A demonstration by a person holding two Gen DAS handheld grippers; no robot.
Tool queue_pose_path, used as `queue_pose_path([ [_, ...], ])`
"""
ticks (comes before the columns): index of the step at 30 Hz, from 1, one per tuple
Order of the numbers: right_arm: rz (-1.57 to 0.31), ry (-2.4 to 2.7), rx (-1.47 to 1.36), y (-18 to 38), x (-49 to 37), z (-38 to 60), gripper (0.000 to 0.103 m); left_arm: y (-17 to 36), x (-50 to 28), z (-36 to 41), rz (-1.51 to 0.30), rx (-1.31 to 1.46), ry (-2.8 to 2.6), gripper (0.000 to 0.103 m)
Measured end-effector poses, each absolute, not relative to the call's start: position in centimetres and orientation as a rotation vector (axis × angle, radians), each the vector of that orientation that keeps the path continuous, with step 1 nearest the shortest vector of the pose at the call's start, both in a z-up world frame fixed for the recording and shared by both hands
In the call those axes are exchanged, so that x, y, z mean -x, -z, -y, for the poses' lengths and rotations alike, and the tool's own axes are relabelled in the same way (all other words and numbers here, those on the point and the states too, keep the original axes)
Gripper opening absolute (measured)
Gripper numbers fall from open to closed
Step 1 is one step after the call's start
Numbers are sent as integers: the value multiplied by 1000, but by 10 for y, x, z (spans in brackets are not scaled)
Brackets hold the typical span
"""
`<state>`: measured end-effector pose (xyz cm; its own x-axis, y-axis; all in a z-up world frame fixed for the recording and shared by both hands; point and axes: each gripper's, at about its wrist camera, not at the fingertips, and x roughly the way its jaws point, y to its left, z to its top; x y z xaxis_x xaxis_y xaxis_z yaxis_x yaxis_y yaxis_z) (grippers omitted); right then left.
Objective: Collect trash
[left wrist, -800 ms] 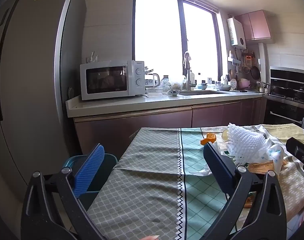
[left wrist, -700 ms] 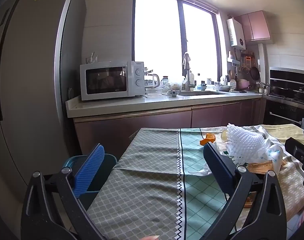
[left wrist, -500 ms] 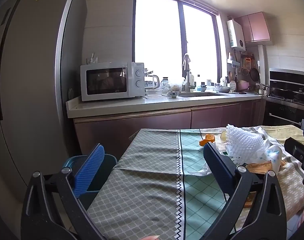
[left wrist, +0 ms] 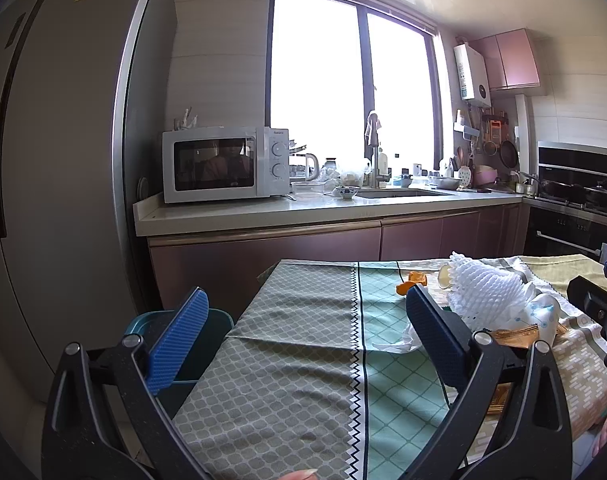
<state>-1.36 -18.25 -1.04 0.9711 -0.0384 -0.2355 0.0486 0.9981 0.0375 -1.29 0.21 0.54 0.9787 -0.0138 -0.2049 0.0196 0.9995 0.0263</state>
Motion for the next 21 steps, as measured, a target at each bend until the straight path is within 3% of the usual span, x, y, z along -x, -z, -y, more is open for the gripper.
queue_pose_path([
  [21,-241,39,-48,9,15,182,97,-6,16,-3,-203,-23,17,97],
])
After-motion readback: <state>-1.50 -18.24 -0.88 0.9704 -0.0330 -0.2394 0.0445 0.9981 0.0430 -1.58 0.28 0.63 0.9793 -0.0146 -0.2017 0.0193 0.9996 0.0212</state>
